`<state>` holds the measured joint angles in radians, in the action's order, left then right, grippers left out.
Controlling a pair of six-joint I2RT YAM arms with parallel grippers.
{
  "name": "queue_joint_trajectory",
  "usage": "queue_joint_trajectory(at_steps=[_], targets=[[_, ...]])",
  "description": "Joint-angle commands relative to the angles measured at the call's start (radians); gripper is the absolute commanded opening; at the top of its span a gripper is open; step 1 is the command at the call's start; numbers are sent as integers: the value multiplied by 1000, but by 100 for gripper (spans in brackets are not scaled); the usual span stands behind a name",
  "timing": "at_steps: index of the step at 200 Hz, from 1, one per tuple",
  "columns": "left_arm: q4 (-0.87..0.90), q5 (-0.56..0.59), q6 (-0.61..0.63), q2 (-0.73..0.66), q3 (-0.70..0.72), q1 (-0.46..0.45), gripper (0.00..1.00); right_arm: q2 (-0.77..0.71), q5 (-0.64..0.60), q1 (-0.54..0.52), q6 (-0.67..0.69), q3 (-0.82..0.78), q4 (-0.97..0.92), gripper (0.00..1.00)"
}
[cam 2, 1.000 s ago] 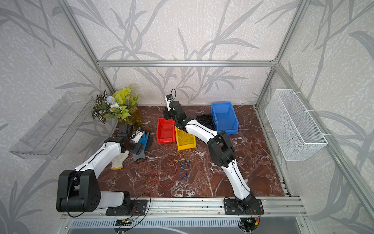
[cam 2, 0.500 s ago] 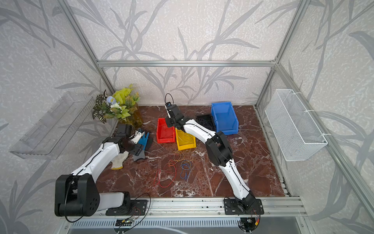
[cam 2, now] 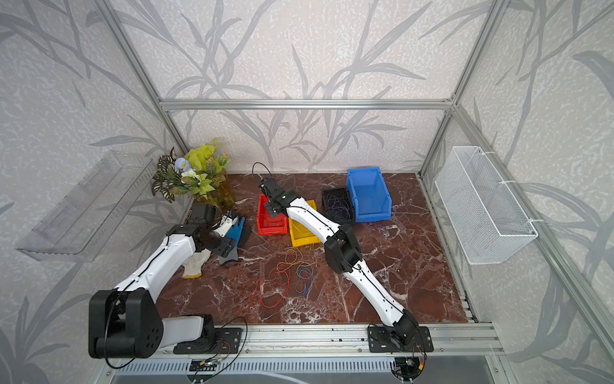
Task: Untangle and sort cables by color
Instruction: Place the cable in the bin, then untie the cable.
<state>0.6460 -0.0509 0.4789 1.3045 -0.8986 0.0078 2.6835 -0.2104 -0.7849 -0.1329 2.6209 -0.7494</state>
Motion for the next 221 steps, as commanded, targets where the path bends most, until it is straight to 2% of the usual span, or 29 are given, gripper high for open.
queue_joint_trajectory(at_steps=[1,25,58,97,123,164,190,201,221], targets=[[41,-32,14,-20,-42,3,79,5,-1,4,3,25,-60,16],[49,-45,17,-18,-46,3,79,-22,-3,5,8,22,-68,30],[54,-65,21,-15,-49,4,79,-102,20,3,-2,23,-96,40],[67,-116,34,-7,-70,4,79,-226,14,3,0,5,-150,48],[75,-187,56,9,-99,2,79,-292,-34,3,9,-17,-217,52],[68,-281,34,64,-157,-17,79,-383,-73,3,-26,-67,-401,55],[62,-298,25,102,-176,-41,79,-485,-1,3,-43,-229,-456,55],[68,-341,45,106,-166,-45,79,-554,81,0,-41,-355,-435,55],[82,-425,88,89,-130,-57,79,-686,308,-11,-24,-645,-332,55]])
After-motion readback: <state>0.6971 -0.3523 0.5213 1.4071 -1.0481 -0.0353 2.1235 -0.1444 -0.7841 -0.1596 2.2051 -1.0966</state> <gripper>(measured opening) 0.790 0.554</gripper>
